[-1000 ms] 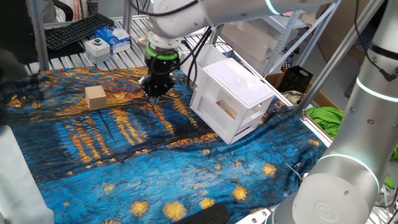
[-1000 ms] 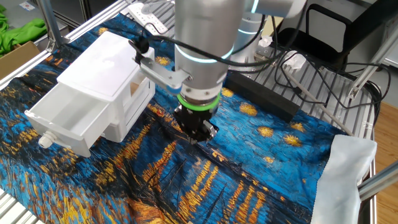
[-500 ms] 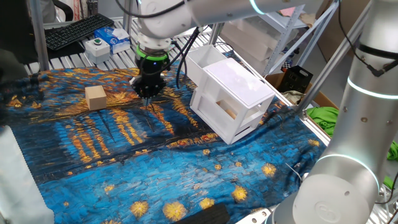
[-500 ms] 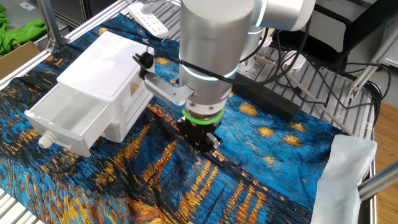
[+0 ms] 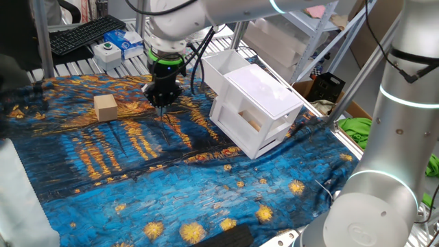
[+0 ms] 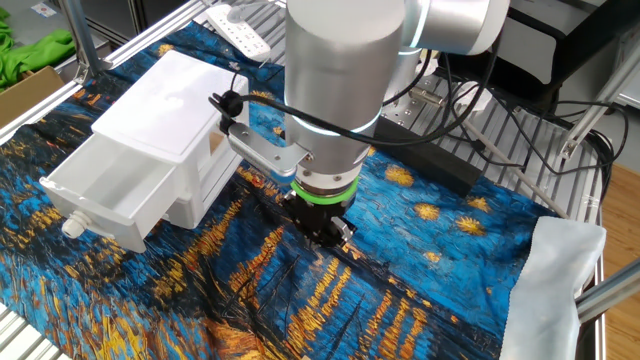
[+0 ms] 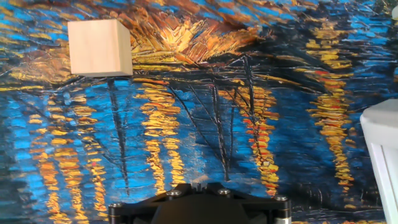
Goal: Put things in the drawer
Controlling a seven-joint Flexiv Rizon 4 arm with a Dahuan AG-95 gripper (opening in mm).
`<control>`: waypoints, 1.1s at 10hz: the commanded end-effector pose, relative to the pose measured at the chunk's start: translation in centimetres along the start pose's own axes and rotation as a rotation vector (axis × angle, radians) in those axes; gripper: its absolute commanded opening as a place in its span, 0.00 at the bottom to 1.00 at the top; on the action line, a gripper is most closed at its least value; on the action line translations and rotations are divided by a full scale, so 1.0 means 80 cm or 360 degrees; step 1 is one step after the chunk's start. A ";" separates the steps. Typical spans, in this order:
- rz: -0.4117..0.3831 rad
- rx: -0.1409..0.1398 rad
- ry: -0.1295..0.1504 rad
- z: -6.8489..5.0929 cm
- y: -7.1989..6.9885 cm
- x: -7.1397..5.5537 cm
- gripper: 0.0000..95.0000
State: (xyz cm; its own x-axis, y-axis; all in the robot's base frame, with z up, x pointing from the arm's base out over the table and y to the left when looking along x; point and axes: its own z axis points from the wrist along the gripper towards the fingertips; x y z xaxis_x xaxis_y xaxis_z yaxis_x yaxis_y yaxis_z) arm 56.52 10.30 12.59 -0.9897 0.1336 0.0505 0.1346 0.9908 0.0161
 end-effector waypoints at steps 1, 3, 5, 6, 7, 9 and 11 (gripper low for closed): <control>-0.0004 -0.0009 -0.0071 -0.001 -0.001 0.000 0.00; -0.0041 -0.0014 -0.0073 -0.001 -0.001 0.000 0.00; -0.0078 0.0017 -0.0085 -0.001 -0.001 0.000 0.00; -0.0136 0.0056 -0.0086 -0.001 -0.001 0.000 0.00; -0.0178 0.0059 -0.0083 -0.001 -0.001 0.000 0.00; -0.0236 0.0059 -0.0078 -0.001 -0.001 0.000 0.00; -0.0291 0.0064 -0.0072 -0.001 -0.001 0.000 0.00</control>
State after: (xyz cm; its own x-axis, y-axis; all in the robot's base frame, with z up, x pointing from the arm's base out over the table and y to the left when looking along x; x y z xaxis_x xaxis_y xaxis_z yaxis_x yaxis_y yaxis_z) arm 56.43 10.22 12.72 -0.9989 -0.0471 0.0035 -0.0472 0.9987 -0.0203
